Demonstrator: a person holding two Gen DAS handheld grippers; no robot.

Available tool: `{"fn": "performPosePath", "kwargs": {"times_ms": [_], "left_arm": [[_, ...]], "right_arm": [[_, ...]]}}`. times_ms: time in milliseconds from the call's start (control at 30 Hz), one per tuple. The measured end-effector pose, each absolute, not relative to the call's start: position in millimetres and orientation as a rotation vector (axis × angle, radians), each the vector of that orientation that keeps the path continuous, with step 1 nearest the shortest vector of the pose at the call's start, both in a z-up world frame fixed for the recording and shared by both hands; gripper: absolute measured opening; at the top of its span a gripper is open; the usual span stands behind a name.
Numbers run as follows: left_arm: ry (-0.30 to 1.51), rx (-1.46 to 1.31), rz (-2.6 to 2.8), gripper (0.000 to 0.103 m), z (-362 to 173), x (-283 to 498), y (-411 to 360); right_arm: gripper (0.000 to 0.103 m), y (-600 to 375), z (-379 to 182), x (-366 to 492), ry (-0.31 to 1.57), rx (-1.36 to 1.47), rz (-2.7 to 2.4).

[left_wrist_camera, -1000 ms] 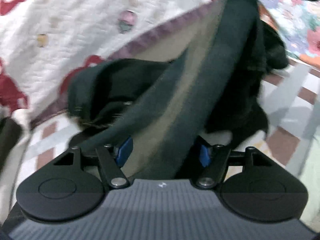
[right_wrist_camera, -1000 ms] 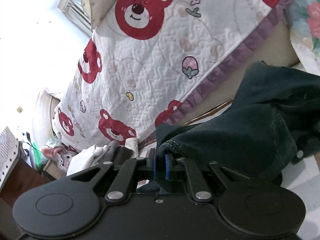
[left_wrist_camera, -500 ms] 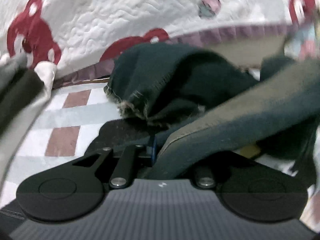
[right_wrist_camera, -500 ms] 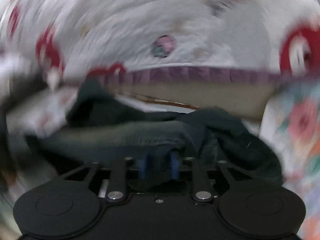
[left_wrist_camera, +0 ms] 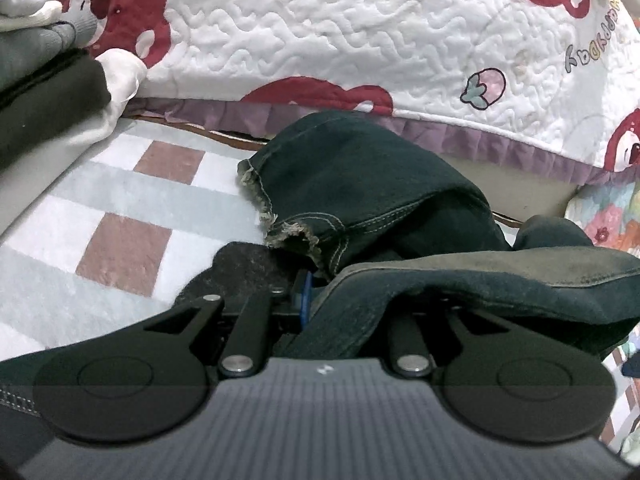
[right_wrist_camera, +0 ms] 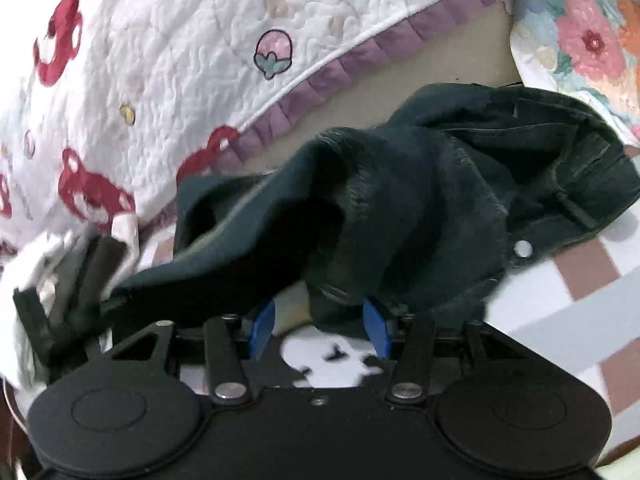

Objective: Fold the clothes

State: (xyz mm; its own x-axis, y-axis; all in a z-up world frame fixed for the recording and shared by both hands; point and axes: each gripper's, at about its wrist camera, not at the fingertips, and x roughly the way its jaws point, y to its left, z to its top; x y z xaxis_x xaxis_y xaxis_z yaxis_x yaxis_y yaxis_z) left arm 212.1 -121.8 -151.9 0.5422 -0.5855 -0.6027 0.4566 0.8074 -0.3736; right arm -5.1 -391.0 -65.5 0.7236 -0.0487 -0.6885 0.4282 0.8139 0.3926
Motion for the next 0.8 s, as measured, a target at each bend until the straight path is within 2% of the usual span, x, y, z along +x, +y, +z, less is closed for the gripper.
{"fn": "performPosePath", "kwargs": {"times_ms": [100, 133, 200, 300, 367, 400, 433, 467, 500, 667, 800], "left_arm": [[0.777, -0.167, -0.631, 0.015, -151, 210, -121], [0.771, -0.152, -0.631, 0.015, -149, 209, -121], [0.753, -0.133, -0.633, 0.015, -147, 206, -122], [0.744, -0.116, -0.631, 0.014, -145, 200, -123], [0.726, -0.058, -0.621, 0.014, -143, 196, -127], [0.712, -0.005, -0.612, 0.015, -142, 194, -131], [0.694, 0.060, -0.605, 0.015, -142, 190, -136], [0.690, 0.076, -0.603, 0.015, -142, 189, -137], [0.691, 0.074, -0.604, 0.015, -141, 188, -137], [0.714, -0.001, -0.639, 0.015, -136, 191, -131], [0.747, 0.007, -0.762, 0.016, -129, 180, -140]], "right_arm": [[0.063, -374, -80, 21, 0.753, 0.373, -0.348], [0.069, -373, -86, 29, 0.767, 0.342, -0.406], [0.070, -380, -97, 41, 0.788, 0.386, -0.541], [0.069, -402, -110, 47, 0.751, 0.606, -0.606], [0.067, -405, -115, 43, 0.739, 0.575, -0.581], [0.063, -404, -117, 40, 0.735, 0.527, -0.556], [0.048, -403, -118, 33, 0.736, 0.470, -0.540], [0.028, -400, -118, 20, 0.743, 0.403, -0.536], [0.022, -401, -117, 5, 0.749, 0.364, -0.537], [0.009, -440, -86, -66, 0.701, 0.379, -0.688], [0.009, -463, -37, -94, 0.629, 0.272, -0.774]]}}
